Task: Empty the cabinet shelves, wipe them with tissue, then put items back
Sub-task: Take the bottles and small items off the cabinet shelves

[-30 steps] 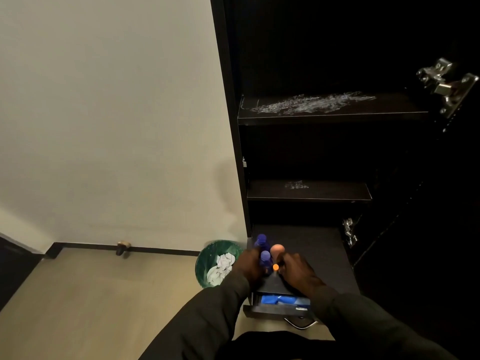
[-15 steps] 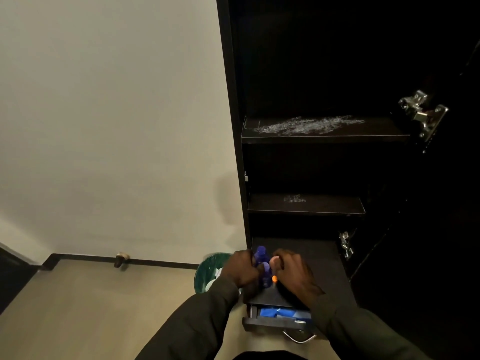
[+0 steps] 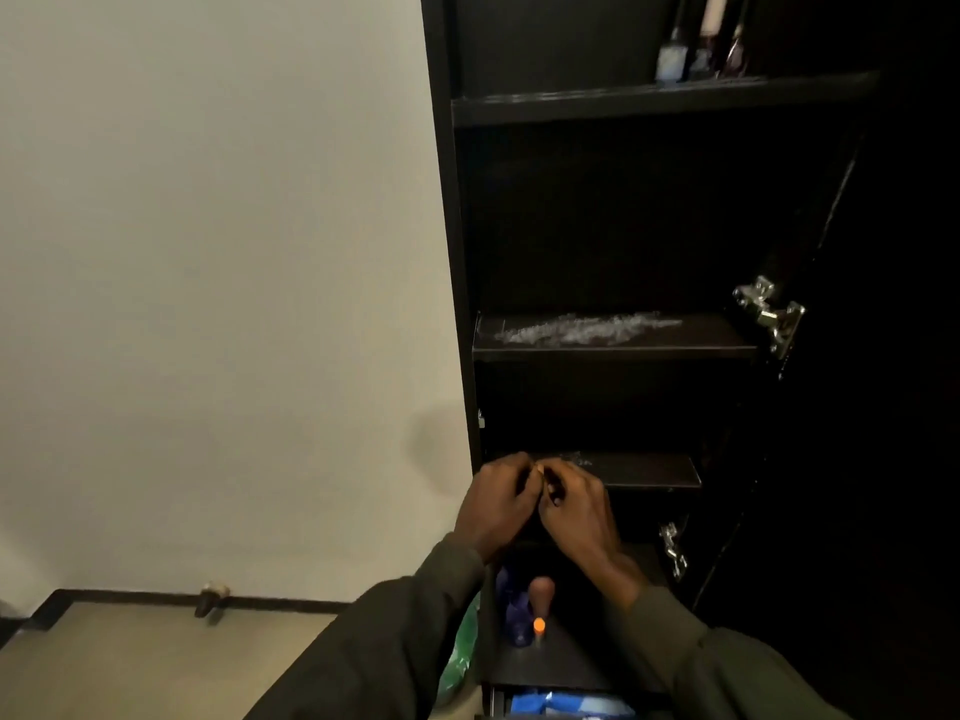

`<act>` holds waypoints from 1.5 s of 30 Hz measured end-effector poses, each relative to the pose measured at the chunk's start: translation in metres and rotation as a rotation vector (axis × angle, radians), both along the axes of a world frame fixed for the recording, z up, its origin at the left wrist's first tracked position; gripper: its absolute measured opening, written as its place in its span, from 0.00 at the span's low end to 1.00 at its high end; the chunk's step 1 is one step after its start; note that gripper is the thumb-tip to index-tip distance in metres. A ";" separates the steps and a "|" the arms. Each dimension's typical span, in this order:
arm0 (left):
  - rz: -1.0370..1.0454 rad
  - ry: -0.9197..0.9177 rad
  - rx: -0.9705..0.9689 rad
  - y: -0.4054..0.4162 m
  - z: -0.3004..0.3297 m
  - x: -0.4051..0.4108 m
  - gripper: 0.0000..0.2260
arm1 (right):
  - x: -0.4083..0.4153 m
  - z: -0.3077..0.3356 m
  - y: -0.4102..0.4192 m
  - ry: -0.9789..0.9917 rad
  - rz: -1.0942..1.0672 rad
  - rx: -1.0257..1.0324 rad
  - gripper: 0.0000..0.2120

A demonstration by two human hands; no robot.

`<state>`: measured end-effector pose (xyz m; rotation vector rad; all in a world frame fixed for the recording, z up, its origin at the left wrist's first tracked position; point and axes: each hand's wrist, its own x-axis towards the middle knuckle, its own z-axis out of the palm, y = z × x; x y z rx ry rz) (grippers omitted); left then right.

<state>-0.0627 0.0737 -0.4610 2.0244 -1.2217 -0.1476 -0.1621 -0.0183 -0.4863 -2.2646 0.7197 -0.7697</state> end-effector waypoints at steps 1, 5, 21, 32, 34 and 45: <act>-0.016 -0.011 -0.056 -0.004 0.013 0.000 0.08 | 0.001 0.015 -0.004 -0.045 -0.007 -0.002 0.13; -0.052 -0.063 -0.261 -0.023 0.075 0.004 0.09 | 0.004 0.081 -0.018 -0.226 -0.032 -0.071 0.13; -0.117 -0.413 -0.697 -0.058 0.300 0.011 0.08 | -0.013 0.315 -0.072 -0.637 -0.084 -0.522 0.12; -0.125 -0.522 -0.696 -0.084 0.403 0.012 0.07 | -0.026 0.413 -0.100 -0.676 -0.160 -0.613 0.12; -0.109 -0.493 -0.638 -0.091 0.416 0.014 0.08 | -0.026 0.424 -0.107 -0.655 -0.185 -0.602 0.12; -0.020 -0.282 -0.334 -0.133 0.437 0.033 0.19 | -0.025 0.458 -0.155 -0.426 -0.271 -0.492 0.19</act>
